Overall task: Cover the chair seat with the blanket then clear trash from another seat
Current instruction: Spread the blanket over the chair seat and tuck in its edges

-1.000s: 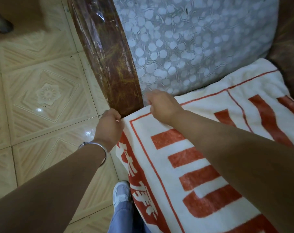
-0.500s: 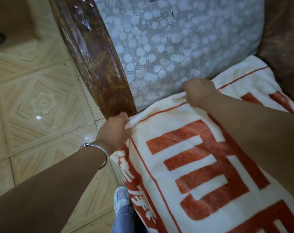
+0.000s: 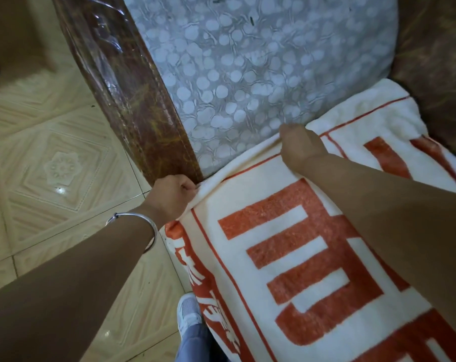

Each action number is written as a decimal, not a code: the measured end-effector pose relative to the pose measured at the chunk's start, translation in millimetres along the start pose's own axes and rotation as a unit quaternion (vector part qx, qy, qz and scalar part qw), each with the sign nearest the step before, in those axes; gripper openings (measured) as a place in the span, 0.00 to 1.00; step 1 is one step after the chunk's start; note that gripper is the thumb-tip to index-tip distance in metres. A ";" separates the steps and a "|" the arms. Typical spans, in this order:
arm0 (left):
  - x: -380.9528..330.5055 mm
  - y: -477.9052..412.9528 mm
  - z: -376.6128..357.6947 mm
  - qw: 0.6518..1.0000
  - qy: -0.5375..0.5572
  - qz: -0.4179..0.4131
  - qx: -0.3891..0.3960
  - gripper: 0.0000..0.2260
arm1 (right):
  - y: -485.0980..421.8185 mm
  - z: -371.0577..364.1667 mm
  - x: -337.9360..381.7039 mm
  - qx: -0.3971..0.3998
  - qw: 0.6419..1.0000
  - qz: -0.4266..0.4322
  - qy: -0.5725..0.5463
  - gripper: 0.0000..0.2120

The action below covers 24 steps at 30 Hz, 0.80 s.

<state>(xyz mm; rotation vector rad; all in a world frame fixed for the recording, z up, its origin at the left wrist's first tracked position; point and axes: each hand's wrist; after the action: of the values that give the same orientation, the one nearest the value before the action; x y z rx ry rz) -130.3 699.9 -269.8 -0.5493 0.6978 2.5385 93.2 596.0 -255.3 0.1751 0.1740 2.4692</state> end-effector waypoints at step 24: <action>-2.4 18.9 -4.5 0.936 -0.238 -0.247 -0.083 0.17 | 19.3 -17.1 38.9 0.137 0.984 -0.103 0.057 0.37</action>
<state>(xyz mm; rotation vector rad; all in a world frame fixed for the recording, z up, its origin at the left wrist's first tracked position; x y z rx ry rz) -136.8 682.0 -265.2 -0.1166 0.1408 2.1317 48.3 603.6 -265.6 0.1250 0.5541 2.2422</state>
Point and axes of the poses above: each hand's wrist, its own y-axis away from the middle knuckle, its own z-axis out of the back of the hand, x = y × z, and after that the axes turned 10 degrees about -x, right-handed
